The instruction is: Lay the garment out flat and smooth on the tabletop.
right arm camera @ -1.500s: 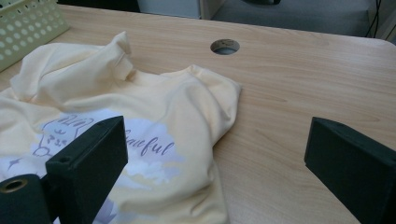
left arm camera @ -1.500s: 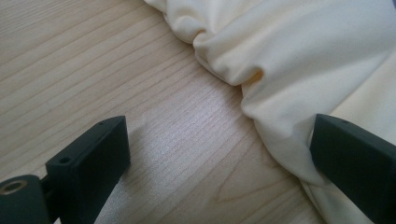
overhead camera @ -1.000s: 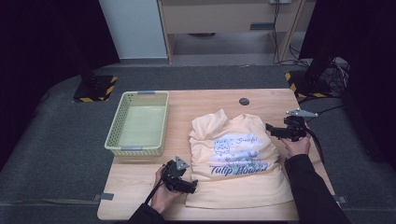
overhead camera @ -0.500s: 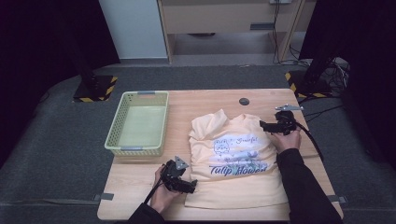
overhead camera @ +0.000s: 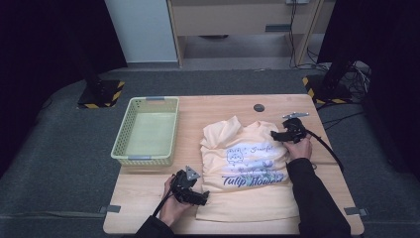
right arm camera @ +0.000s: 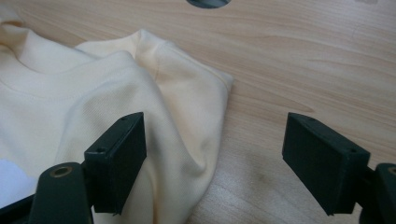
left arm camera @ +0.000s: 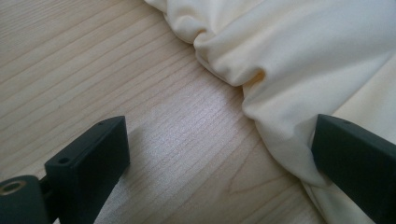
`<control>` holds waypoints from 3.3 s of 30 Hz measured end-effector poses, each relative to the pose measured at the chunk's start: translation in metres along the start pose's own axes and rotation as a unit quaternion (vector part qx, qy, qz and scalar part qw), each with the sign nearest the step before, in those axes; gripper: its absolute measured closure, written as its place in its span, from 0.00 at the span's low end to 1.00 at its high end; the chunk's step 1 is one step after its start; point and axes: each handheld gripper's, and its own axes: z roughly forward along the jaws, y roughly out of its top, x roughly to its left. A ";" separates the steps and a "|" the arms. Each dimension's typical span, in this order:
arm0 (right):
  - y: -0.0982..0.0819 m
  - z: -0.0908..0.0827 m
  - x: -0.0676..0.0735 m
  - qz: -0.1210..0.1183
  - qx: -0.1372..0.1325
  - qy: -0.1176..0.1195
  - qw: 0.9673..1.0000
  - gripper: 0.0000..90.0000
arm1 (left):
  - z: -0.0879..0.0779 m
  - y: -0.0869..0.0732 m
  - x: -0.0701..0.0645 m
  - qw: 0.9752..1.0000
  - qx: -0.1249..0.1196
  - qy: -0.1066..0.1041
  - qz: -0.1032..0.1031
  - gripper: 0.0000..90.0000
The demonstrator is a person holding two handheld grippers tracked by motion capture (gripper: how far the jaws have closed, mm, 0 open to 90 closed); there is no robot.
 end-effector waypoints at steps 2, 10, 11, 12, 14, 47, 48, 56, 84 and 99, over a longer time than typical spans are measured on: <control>-0.001 0.002 0.001 0.000 0.004 0.003 1.000 0.26 | 0.000 0.000 0.000 1.000 0.000 0.000 0.001 0.04; -0.003 0.009 0.004 -0.004 0.022 0.009 1.000 0.30 | 0.000 0.000 0.000 1.000 0.000 0.000 0.001 0.04; -0.003 0.010 0.004 -0.004 0.024 0.008 1.000 0.30 | 0.000 0.000 0.000 1.000 0.000 0.000 0.001 0.04; -0.003 0.011 0.004 -0.004 0.026 0.009 1.000 0.32 | 0.000 0.000 0.000 1.000 0.000 0.000 0.001 0.04; -0.004 0.012 0.005 -0.002 0.029 0.011 1.000 0.34 | 0.000 0.000 0.000 1.000 0.000 0.000 0.001 0.04; 0.000 -0.006 0.009 0.035 -0.031 0.050 0.998 0.91 | 0.001 0.000 0.000 1.000 0.000 0.001 0.001 0.04; 0.001 -0.010 0.008 0.037 -0.037 0.054 0.997 0.91 | 0.001 0.000 0.000 1.000 0.000 0.001 0.001 0.04; 0.014 -0.035 0.017 0.017 -0.071 0.082 0.994 0.91 | 0.001 0.000 0.000 1.000 -0.001 0.002 0.000 0.04; 0.003 -0.047 0.092 -0.058 -0.079 0.166 0.981 0.91 | 0.001 0.001 0.000 1.000 -0.001 0.002 0.000 0.03; -0.032 -0.014 0.121 -0.108 -0.028 0.172 0.979 0.90 | 0.001 0.001 0.000 1.000 -0.001 0.002 0.000 0.04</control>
